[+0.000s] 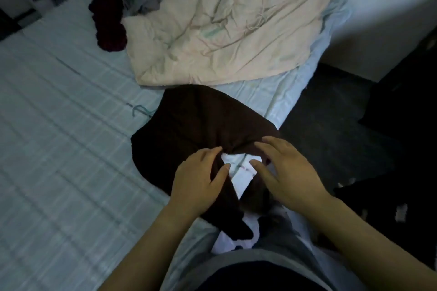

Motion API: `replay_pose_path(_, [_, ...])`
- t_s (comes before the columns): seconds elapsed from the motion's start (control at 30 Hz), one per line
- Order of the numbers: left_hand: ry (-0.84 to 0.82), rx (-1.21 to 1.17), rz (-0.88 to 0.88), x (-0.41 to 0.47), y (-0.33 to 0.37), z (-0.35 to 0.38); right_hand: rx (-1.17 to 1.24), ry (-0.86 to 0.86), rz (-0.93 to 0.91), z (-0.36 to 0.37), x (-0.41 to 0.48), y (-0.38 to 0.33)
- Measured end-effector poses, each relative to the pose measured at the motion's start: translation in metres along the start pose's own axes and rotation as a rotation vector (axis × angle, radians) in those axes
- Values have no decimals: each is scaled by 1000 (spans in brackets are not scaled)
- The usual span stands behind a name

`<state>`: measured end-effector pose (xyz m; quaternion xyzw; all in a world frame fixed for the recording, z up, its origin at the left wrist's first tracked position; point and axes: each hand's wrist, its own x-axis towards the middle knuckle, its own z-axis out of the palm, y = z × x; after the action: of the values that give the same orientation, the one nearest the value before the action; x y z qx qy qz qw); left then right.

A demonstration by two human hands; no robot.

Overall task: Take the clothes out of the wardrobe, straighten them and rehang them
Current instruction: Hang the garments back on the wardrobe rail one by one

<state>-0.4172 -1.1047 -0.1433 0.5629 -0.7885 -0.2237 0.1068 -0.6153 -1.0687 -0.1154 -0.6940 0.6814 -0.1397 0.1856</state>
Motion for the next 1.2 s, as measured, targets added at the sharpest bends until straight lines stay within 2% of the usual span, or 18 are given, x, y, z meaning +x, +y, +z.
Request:
replay_pose_path(0.13, [51,-85,-244,68,7,24,-23,-160,-185,-12,103,34])
replay_pose_path(0.3, [93,-153,-463,119,11,33,-97,-332,-388,-13,205,56])
replay_pose_path(0.43, [149,-124,-620,115,-20,20,-126,-460,-537,17,260,27])
replay_pose_path(0.6, [185,-129,-753,83,-85,7,-111,-583,-735,81,277,-33])
replay_pose_path(0.8, [152,-211,-852,95,-168,9,-169,-724,-780,138,320,-72])
replay_pose_path(0.97, [57,-286,-914,140,-226,26,-297,-750,-777,165,407,-56])
replay_pose_path(1.1, [-39,-347,-1026,170,-273,48,-425,-848,-713,207,482,-41])
replay_pose_path(1.2, [28,-395,-1116,185,-305,66,-459,-912,-710,243,526,-40])
